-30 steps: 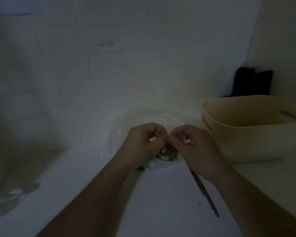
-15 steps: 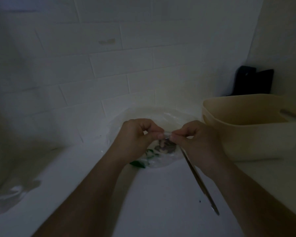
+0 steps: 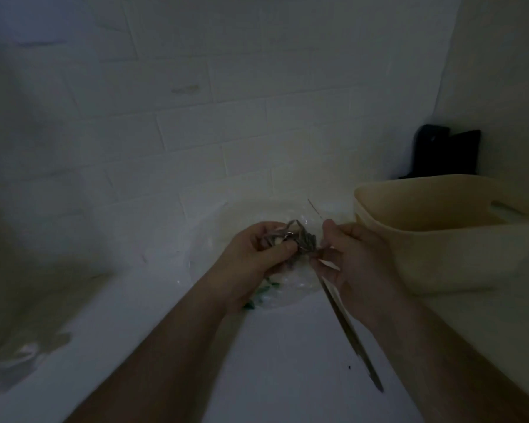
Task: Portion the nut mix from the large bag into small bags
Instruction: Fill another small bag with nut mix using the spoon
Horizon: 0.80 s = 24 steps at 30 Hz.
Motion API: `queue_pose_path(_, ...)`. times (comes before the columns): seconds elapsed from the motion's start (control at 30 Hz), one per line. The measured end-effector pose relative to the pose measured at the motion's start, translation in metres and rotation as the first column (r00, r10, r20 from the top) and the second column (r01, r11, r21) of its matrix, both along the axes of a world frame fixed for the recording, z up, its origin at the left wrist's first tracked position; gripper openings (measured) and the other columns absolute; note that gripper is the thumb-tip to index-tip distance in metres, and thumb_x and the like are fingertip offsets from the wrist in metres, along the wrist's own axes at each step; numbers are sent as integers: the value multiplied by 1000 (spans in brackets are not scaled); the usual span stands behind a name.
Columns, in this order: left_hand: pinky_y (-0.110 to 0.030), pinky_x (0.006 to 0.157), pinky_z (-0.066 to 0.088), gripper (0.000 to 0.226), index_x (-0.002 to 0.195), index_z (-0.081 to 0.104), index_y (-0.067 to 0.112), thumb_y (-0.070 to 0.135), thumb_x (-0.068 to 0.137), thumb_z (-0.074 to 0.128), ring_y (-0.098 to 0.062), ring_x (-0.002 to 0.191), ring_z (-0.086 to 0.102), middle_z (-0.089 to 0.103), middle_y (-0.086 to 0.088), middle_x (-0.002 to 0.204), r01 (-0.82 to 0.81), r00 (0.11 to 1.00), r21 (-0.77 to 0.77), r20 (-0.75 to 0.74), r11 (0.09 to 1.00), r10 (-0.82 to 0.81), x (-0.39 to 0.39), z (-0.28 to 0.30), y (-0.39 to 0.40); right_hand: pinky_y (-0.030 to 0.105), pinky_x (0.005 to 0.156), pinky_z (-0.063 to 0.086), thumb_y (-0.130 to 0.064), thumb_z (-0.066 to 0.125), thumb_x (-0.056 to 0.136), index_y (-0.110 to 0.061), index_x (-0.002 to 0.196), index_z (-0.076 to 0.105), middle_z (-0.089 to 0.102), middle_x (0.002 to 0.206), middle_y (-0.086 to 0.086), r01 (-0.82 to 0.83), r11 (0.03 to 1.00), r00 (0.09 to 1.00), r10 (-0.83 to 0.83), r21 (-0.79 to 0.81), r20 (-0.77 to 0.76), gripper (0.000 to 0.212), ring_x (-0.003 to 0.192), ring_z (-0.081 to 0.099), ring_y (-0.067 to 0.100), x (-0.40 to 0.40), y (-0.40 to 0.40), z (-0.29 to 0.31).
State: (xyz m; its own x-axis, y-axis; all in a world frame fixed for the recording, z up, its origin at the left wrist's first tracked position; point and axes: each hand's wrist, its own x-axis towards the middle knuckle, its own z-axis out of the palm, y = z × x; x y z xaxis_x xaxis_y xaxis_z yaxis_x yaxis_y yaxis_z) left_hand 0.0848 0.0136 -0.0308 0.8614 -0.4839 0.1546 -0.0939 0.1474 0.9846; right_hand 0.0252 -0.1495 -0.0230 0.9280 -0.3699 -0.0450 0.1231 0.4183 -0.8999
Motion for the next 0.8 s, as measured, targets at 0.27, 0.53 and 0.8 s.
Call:
queue_pose_path(0.27, -29, 75, 61, 23, 101, 62, 5, 5, 83, 76, -22, 84, 70, 72, -13, 93, 26, 999, -187, -39, 982, -34, -1, -2, -9, 32, 83, 60, -22, 64, 101, -13, 121, 70, 79, 109, 4, -244, 961, 960, 258, -130, 107, 23, 101, 76, 19, -7, 4, -3)
queue_pose_path(0.53, -30, 71, 61, 52, 122, 61, -5, 21, 80, 79, -31, 88, 69, 71, -22, 101, -14, 998, -69, -62, 998, 10, -4, -2, -12, 41, 80, 62, -5, 65, 99, -15, 128, 69, 78, 107, 15, -131, 985, 974, 149, -110, 171, 31, 100, 76, 31, 0, 3, -5)
queue_pose_path(0.8, -31, 72, 60, 39, 103, 61, -9, 29, 94, 62, -25, 83, 71, 71, -19, 93, 9, 999, -56, -48, 998, -12, -10, 1, -15, 31, 78, 60, -11, 67, 97, -6, 115, 74, 77, 108, 16, -200, 977, 971, 207, -70, 119, 20, 100, 76, 26, 1, 1, -8)
